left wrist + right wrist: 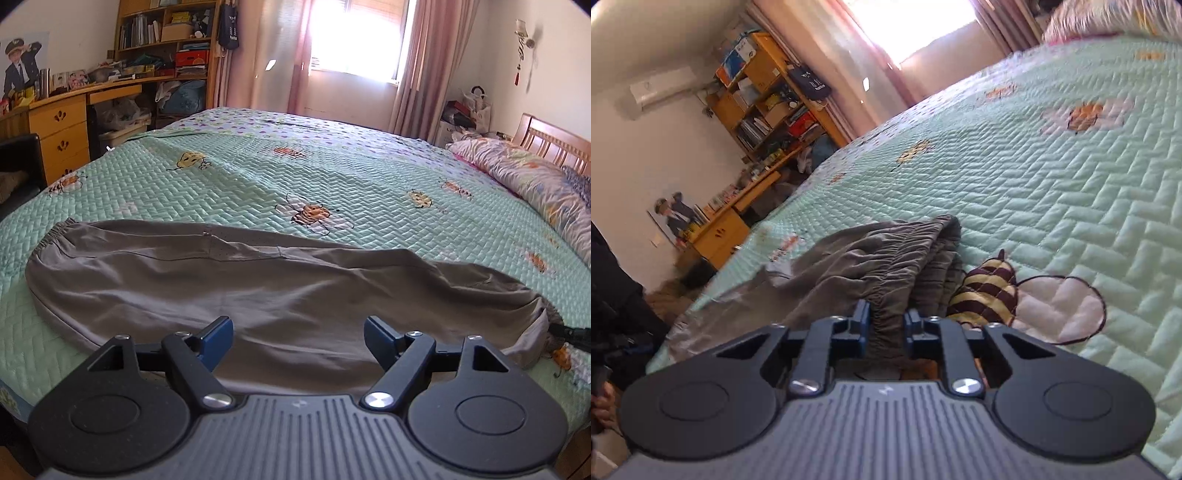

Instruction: Fold clothes

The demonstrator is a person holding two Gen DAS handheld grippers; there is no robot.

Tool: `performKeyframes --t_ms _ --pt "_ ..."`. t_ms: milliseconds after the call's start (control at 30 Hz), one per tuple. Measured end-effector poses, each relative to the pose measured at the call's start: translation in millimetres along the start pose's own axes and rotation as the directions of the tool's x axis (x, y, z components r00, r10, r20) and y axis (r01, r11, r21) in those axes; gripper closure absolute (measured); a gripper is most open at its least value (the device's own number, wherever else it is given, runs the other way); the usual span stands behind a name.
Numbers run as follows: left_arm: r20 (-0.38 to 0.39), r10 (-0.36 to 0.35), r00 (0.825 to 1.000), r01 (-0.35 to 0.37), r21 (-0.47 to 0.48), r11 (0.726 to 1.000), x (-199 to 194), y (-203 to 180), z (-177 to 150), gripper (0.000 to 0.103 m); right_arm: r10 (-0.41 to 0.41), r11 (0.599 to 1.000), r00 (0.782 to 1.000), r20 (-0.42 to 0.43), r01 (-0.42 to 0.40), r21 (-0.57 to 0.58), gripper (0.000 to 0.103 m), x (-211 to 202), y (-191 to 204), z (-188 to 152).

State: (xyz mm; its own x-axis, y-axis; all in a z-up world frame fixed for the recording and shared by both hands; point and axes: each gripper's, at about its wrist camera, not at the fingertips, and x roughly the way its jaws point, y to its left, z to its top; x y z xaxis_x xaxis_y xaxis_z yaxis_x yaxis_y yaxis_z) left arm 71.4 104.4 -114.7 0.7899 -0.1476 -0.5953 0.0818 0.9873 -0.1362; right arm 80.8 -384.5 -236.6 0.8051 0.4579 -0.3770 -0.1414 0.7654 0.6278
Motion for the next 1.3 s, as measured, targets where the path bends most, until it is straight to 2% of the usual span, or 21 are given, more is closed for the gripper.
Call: performKeyframes --t_ms 100,133,267,300,367,433,467,567,667,733,833,933,1000,1033,1067,1100,1200,1300 --pt "-0.002 -0.014 1.0 0.014 -0.026 1.0 2.5 -2.0 2.6 0.023 0.097 0.989 0.994 0.041 -0.101 0.113 0.09 -20.8 -11.0 8.7" --pt "-0.001 -0.018 1.0 0.018 -0.029 0.999 3.7 -2.6 2.9 0.022 0.088 0.989 0.995 0.045 -0.093 0.116 0.09 -27.1 -14.1 10.8" --pt "-0.033 -0.023 0.999 0.02 -0.086 0.996 10.9 -1.1 4.5 0.023 -0.068 0.996 0.997 -0.022 0.07 0.06 0.09 -22.3 -20.3 8.3" --pt "-0.029 -0.029 0.999 0.025 -0.11 0.994 8.4 0.5 6.6 0.024 -0.085 0.995 0.996 -0.036 0.086 0.05 0.089 -17.4 -20.0 6.0" --pt "0.01 -0.035 0.999 0.036 -0.164 0.986 -5.3 4.6 11.6 0.024 -0.127 0.992 0.992 -0.016 0.127 0.002 0.087 -15.0 -13.4 2.2" --pt "0.052 -0.029 0.998 0.04 -0.216 0.976 -23.9 9.8 13.3 0.023 -0.182 0.982 0.983 0.015 0.183 -0.046 0.079 -17.5 -3.9 -3.0" --pt "0.073 -0.023 0.997 0.04 -0.239 0.97 -34.4 13.2 11.7 0.022 -0.208 0.976 0.978 0.026 0.209 -0.057 0.071 -19.8 -1.2 -5.9" --pt "0.102 -0.005 0.995 0.033 -0.277 0.96 -61.3 27.7 3.3 0.019 -0.262 0.963 0.963 0.057 0.264 -0.049 0.07 -30.9 6.1 -16.9" --pt "0.098 0.047 0.994 -0.016 -0.3 0.954 -77.5 51.9 -4.7 0.019 -0.358 0.933 0.924 0.132 0.361 0.005 0.068 -48.9 14.9 -24.9" --pt "0.101 0.079 0.992 -0.042 -0.325 0.945 -83.6 72.5 -10.5 0.019 -0.425 0.905 0.887 0.179 0.418 0.081 0.068 -63.2 13.4 -27.5" --pt "0.106 0.105 0.989 -0.06 -0.361 0.931 -83.3 102.7 -23.1 0.019 -0.488 0.873 0.834 0.258 0.461 0.161 0.067 -84.0 18.6 -28.9" --pt "0.086 0.128 0.988 -0.089 -0.362 0.928 -72.7 119.6 -34.7 0.019 -0.481 0.876 0.815 0.324 0.463 0.136 0.066 -88.4 40.0 -27.0" --pt "0.062 0.142 0.988 -0.112 -0.352 0.929 -63.0 125.1 -39.6 0.019 -0.445 0.89 0.819 0.362 0.448 0.082 0.062 -82.5 60.5 -25.5" --pt "0.052 0.142 0.989 -0.115 -0.346 0.931 -58.5 127.2 -41.4 0.019 -0.42 0.9 0.827 0.374 0.433 0.052 0.053 -76.9 71.7 -24.5" --pt "0.044 0.14 0.989 -0.116 -0.342 0.933 -54.2 128.2 -42.3 0.019 -0.391 0.91 0.839 0.379 0.415 0.022 0.049 -70.0 83.3 -23.9" --pt "0.039 0.137 0.99 -0.116 -0.337 0.934 -50.6 128.7 -43.1 0.019 -0.362 0.919 0.853 0.376 0.395 -0.012 0.046 -62.3 94.8 -23.3" --pt "0.046 0.129 0.991 -0.11 -0.3 0.947 -44.8 126.7 -43.0 0.019 -0.26 0.932 0.91 0.324 0.324 -0.161 0.045 -34.6 132.3 -21.9" --pt "0.053 0.138 0.989 -0.12 -0.249 0.961 -43.1 123.7 -43.4 0.01 -0.176 0.907 0.953 0.247 0.255 -0.334 0.042 -2.7 170.1 -28.7"
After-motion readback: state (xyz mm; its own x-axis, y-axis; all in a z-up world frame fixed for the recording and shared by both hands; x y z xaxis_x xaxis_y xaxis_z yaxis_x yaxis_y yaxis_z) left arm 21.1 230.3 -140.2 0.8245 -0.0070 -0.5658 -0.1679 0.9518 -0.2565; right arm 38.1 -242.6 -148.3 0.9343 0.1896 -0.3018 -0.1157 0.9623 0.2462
